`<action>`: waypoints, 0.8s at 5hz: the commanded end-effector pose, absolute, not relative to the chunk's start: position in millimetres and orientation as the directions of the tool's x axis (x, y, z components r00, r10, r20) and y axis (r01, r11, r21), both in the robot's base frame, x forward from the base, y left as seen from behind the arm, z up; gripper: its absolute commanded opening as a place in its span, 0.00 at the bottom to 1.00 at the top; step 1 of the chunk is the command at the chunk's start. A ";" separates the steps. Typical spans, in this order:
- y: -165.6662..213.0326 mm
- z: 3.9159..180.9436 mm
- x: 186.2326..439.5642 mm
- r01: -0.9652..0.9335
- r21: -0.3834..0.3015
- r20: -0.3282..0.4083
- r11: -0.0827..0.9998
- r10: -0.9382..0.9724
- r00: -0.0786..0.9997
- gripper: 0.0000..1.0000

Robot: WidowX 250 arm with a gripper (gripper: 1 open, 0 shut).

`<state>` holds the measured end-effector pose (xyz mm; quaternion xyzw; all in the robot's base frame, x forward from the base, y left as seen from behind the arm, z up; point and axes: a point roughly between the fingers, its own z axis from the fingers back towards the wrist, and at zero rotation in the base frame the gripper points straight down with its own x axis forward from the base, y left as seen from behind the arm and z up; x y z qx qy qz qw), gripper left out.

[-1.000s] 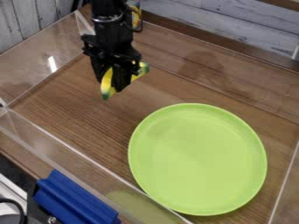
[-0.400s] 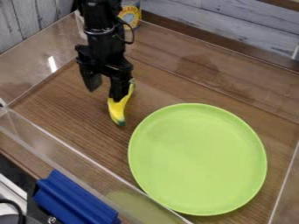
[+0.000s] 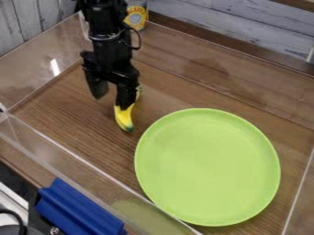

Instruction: Remove the banana from inside the green plate and put it on the table

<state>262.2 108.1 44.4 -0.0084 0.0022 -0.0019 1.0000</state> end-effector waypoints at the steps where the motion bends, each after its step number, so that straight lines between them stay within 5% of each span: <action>1: 114.0 48.2 266.3 0.003 -0.003 0.024 1.000 -0.003 1.000 1.00; 4: 116.1 40.5 272.4 0.021 -0.009 0.033 1.000 -0.021 0.999 1.00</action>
